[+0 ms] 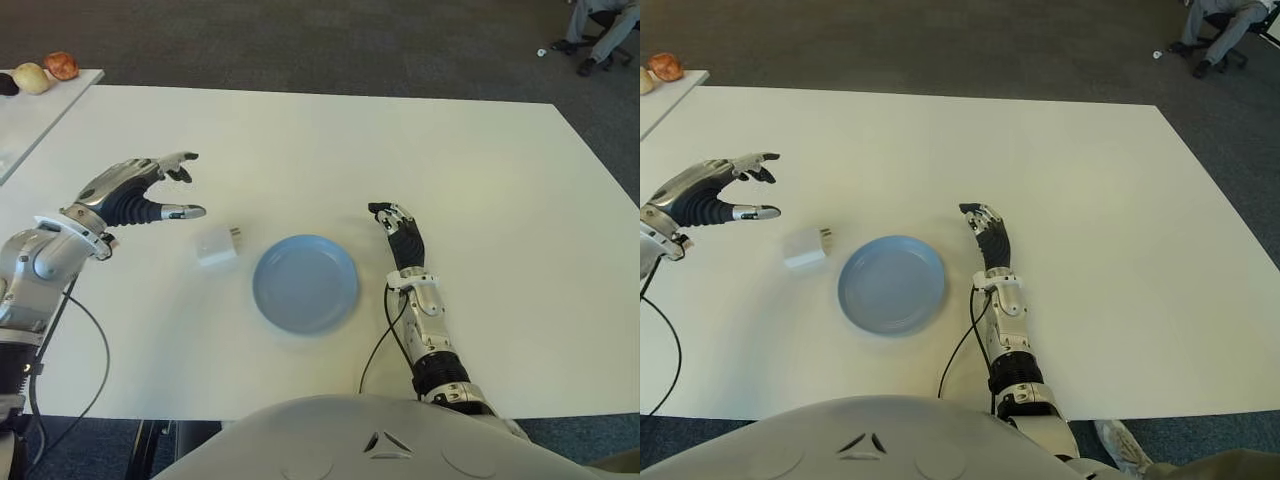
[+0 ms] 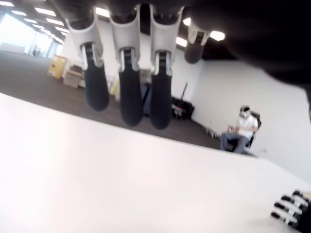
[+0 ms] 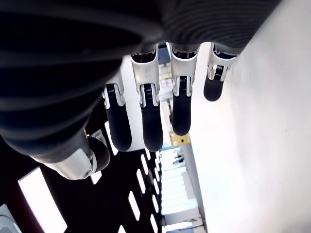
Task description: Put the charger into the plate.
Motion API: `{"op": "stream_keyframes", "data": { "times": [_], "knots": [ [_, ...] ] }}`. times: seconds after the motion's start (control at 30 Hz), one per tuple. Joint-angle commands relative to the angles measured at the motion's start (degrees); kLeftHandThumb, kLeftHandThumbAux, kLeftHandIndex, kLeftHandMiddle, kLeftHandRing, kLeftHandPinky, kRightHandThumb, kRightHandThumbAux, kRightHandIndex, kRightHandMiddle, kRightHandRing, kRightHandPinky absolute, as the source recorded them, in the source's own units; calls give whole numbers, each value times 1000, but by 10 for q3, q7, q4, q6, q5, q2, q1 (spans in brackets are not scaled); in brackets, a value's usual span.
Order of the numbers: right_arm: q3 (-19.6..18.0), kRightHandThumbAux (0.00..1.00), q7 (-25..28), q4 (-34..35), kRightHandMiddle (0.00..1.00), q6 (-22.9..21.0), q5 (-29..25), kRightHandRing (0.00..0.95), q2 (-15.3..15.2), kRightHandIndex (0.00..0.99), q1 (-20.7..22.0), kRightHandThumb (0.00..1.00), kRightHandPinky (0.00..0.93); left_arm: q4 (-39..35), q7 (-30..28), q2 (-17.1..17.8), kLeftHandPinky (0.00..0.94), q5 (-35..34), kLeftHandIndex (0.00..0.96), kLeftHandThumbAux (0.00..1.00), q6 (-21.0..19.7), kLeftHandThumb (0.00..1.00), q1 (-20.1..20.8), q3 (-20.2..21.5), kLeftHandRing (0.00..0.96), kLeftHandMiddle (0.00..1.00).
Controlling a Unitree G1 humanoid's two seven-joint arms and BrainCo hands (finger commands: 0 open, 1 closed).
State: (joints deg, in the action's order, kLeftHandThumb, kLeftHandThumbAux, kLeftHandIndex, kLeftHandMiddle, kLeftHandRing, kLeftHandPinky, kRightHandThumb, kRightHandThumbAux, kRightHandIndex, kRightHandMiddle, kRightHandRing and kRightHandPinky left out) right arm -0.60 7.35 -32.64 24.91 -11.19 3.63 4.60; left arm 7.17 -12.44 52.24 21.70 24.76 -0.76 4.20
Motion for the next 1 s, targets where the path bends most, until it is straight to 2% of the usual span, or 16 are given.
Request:
{"op": "stream_keyframes", "data": {
  "times": [0.03, 0.23, 0.43, 0.73, 1.0],
  "knots": [
    [-3, 601, -1, -43, 341, -31, -3, 236, 31, 357, -38, 0, 104, 92, 27, -2, 0, 37, 0, 214, 85, 290, 30, -36, 0, 0],
    [-5, 611, 5, -43, 349, -28, -4, 242, 28, 367, -38, 0, 110, 154, 87, -3, 0, 86, 0, 212, 183, 279, 34, -60, 0, 0],
    [-5, 622, 9, -39, 351, -28, -3, 245, 25, 366, -40, 0, 111, 194, 133, -1, 0, 130, 0, 226, 238, 269, 39, -81, 0, 0],
    [-4, 621, 12, -32, 352, -28, -1, 249, 24, 366, -45, 0, 109, 231, 159, -2, 0, 154, 0, 243, 274, 278, 55, -102, 0, 0],
    [-4, 628, 15, -32, 351, -27, 0, 245, 22, 372, -44, 0, 89, 224, 160, -3, 0, 161, 0, 256, 269, 262, 55, -110, 0, 0]
  ]
}}
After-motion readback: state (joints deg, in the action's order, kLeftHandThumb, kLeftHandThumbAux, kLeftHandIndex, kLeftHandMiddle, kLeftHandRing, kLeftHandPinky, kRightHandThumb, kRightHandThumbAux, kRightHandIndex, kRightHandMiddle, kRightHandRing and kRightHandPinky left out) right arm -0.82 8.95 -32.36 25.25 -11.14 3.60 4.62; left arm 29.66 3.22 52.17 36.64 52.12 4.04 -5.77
